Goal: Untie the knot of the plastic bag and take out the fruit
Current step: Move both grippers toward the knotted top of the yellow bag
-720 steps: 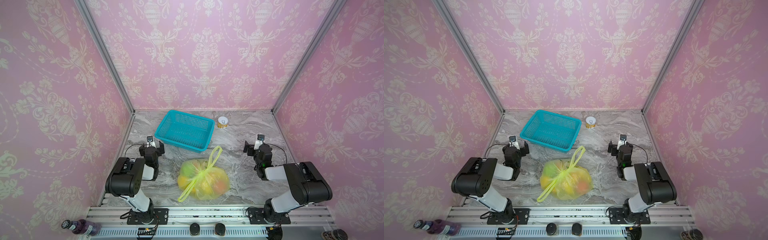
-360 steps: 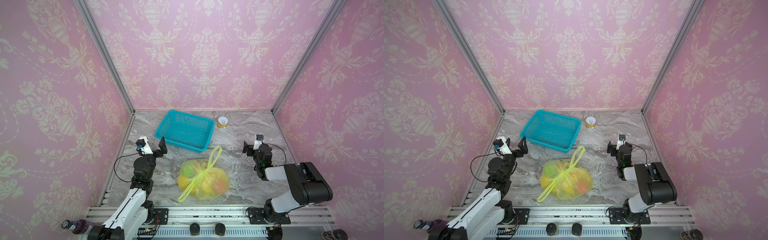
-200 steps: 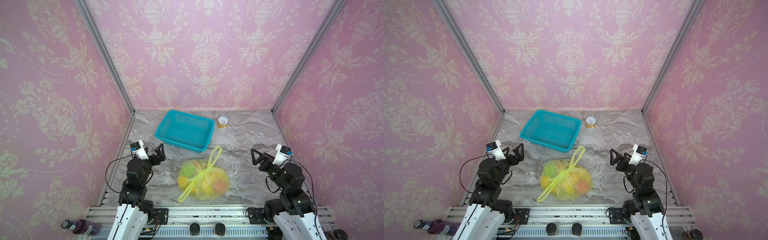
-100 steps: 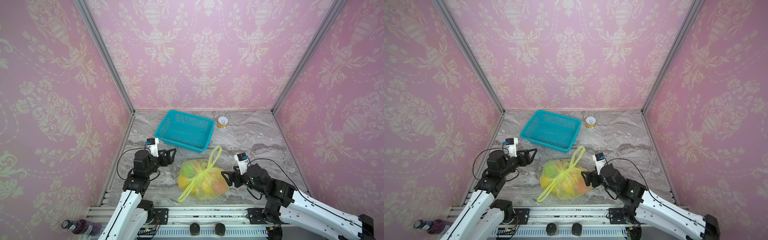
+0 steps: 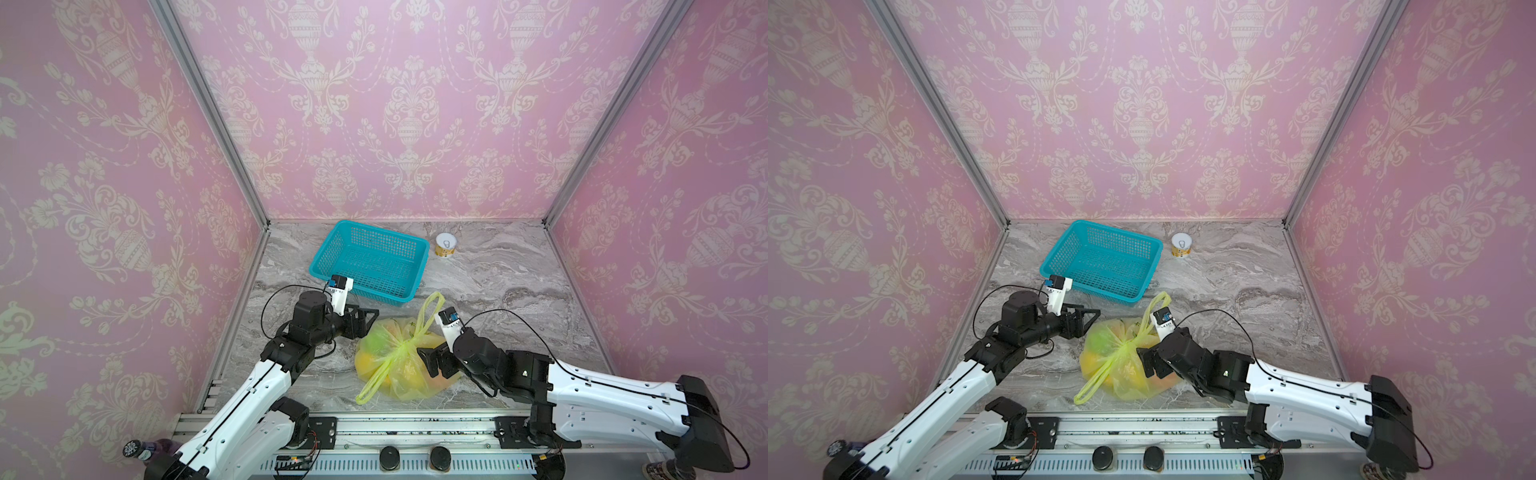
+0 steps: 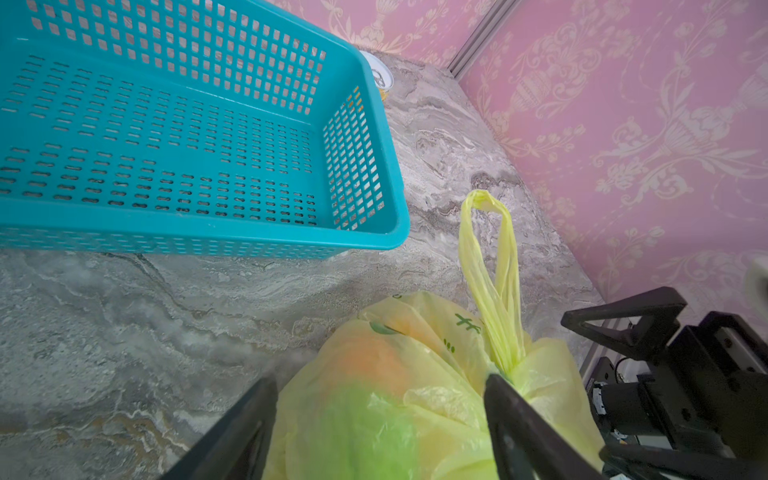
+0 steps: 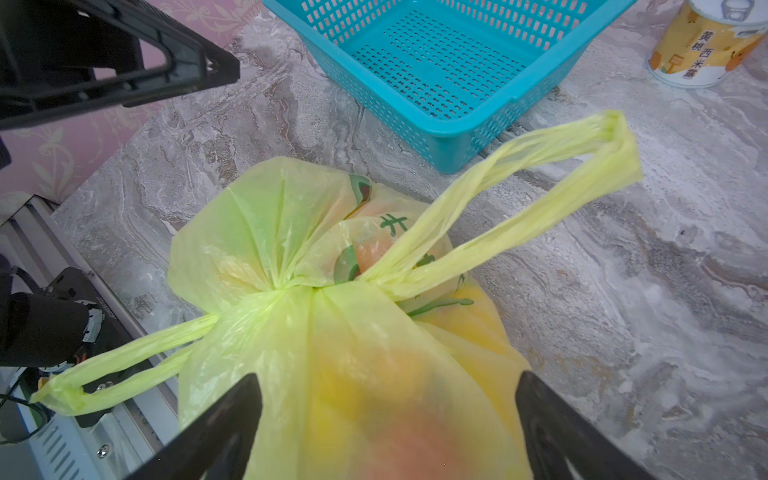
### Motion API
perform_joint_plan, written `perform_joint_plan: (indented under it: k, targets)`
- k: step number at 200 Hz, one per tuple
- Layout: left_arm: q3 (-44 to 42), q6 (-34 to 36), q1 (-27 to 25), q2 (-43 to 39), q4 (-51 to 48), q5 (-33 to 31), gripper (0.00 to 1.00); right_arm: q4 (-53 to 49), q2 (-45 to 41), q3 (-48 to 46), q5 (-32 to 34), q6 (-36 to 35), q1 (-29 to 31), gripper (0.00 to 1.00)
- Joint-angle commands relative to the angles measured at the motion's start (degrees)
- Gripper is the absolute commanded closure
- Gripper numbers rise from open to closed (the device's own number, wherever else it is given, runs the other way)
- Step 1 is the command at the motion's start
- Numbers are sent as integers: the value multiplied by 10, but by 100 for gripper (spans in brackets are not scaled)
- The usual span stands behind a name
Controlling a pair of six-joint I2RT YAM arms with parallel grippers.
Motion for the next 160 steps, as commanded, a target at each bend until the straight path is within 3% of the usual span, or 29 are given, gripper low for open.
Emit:
perform_joint_plan:
  k: [1, 32, 89, 115, 142, 160]
  targets:
    - [26, 33, -28, 20, -30, -27, 21, -18, 10, 37, 35, -29, 17, 2]
    - [52, 52, -83, 62, -60, -70, 23, -25, 48, 69, 24, -46, 35, 5]
    - [53, 57, -140, 49, -92, -129, 22, -56, 162, 110, 26, -23, 39, 27]
    - [51, 52, -160, 43, -104, -144, 21, -46, 163, 103, 30, -16, 42, 49]
    - [53, 54, -189, 42, -115, -163, 16, -37, 153, 92, 37, -10, 42, 81]
    - [56, 58, -201, 51, -117, -177, 15, -35, 146, 87, 38, -9, 43, 91]
